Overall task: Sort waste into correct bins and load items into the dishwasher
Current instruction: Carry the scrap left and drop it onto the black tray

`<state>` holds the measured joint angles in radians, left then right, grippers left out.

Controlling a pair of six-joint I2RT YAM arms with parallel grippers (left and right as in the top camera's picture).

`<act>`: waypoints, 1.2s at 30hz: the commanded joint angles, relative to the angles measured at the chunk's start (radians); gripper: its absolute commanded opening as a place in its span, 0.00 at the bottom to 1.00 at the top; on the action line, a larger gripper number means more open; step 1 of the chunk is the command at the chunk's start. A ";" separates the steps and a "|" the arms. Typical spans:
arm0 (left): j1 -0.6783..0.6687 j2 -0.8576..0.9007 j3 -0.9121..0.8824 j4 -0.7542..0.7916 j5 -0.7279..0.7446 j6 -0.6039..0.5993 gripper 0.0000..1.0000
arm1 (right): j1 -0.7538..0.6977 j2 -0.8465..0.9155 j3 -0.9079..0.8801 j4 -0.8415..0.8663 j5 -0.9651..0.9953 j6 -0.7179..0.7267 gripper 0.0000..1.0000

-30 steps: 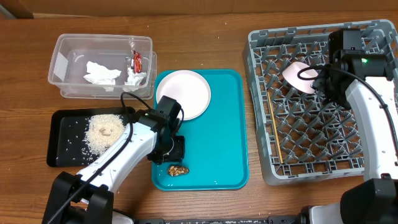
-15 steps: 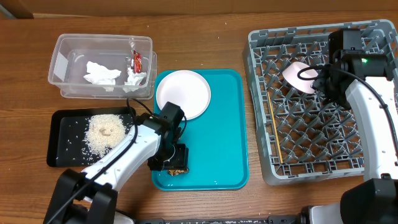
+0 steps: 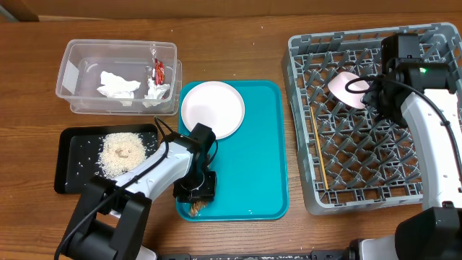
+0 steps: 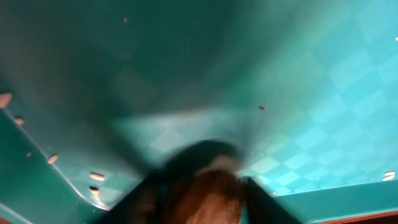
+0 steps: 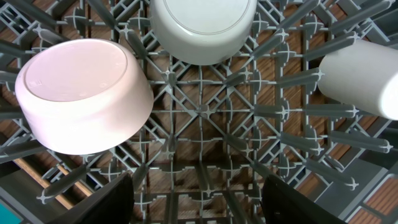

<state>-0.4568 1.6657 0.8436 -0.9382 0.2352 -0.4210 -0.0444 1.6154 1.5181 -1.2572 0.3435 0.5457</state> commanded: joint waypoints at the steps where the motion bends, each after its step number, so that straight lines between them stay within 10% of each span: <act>1: -0.004 0.031 -0.011 0.012 0.002 0.002 0.22 | -0.001 -0.002 0.008 0.001 -0.002 -0.003 0.68; 18: 0.036 0.000 0.071 -0.033 -0.013 0.005 0.04 | -0.001 -0.002 0.008 -0.010 -0.002 -0.003 0.68; 36: 0.642 -0.108 0.333 -0.069 -0.341 0.085 0.04 | -0.001 -0.002 0.008 -0.013 -0.002 -0.022 0.68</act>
<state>0.1020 1.5688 1.1648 -1.0275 -0.0143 -0.3595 -0.0441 1.6154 1.5181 -1.2743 0.3431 0.5259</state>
